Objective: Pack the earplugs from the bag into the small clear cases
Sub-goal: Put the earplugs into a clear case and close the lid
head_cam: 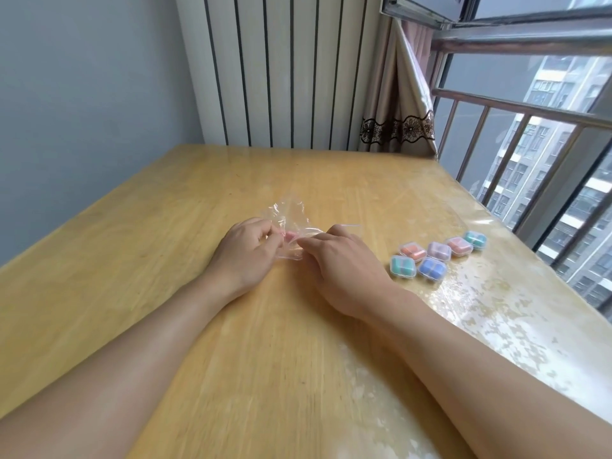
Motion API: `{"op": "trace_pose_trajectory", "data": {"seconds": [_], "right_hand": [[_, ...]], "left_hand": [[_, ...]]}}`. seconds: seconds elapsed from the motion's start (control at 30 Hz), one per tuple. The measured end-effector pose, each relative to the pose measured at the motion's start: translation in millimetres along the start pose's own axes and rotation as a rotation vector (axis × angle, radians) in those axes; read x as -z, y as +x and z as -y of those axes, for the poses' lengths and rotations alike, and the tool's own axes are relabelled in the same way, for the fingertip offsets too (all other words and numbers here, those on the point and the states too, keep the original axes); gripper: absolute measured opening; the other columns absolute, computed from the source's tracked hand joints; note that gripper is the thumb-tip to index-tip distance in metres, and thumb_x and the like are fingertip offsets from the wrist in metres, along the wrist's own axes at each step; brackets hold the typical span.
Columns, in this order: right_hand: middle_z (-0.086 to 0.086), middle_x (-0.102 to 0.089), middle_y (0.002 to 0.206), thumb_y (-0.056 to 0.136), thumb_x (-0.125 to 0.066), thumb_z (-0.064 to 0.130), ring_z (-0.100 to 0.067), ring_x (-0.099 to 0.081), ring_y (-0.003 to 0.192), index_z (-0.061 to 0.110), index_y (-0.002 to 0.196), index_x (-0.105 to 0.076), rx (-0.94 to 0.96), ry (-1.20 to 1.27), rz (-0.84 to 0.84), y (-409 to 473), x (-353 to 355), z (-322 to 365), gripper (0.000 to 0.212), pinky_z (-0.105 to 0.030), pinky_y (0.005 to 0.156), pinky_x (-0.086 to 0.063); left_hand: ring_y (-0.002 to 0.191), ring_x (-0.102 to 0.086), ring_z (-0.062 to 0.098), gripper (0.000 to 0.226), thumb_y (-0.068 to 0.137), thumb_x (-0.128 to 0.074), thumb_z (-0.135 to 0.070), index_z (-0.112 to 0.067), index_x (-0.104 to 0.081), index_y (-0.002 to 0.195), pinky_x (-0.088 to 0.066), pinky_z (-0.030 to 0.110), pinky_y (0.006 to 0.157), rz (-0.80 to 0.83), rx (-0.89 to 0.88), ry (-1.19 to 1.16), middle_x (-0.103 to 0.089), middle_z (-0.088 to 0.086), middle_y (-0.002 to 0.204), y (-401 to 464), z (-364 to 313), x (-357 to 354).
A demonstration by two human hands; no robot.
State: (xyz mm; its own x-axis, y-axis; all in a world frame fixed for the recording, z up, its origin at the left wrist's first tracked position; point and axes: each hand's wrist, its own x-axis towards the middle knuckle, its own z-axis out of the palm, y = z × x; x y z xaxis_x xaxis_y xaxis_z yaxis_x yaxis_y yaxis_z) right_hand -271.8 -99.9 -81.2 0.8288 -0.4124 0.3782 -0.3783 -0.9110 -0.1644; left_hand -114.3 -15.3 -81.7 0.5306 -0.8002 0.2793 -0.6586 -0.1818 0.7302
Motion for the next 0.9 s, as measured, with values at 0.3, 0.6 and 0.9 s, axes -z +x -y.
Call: {"op": "trace_pose_trajectory", "data": {"seconds": [0.3,0.6,0.9], "right_hand": [[0.001,-0.070,0.083,0.096,-0.058,0.030,-0.024,-0.051,0.090,0.023,0.084,-0.061,-0.181,0.065,-0.029,3,4,-3,0.014,-0.035,0.066,-0.035],[0.002,-0.066,0.095,0.090,-0.063,0.024,-0.022,-0.054,0.095,0.024,0.093,-0.074,-0.195,0.123,-0.028,4,3,-3,0.011,-0.034,0.071,-0.040],[0.011,-0.069,0.093,0.091,-0.067,0.022,0.012,-0.052,0.070,0.021,0.090,-0.063,-0.212,0.380,-0.148,6,-1,-4,0.004,-0.008,0.064,-0.036]], "left_hand": [[0.081,-0.061,0.006,0.023,0.090,-0.060,-0.003,-0.018,-0.069,0.104,-0.042,0.004,0.068,0.044,0.023,-0.049,-0.069,-0.006,0.090,0,5,4],[0.083,-0.071,0.002,0.011,0.087,-0.076,-0.017,-0.027,-0.080,0.087,-0.049,0.012,0.077,0.140,-0.043,-0.062,-0.078,-0.011,0.084,-3,5,11],[0.081,-0.073,-0.001,0.006,0.085,-0.077,-0.012,-0.018,-0.078,0.087,-0.048,0.006,0.074,0.117,-0.018,-0.114,-0.078,-0.008,0.085,-6,2,9]]}}
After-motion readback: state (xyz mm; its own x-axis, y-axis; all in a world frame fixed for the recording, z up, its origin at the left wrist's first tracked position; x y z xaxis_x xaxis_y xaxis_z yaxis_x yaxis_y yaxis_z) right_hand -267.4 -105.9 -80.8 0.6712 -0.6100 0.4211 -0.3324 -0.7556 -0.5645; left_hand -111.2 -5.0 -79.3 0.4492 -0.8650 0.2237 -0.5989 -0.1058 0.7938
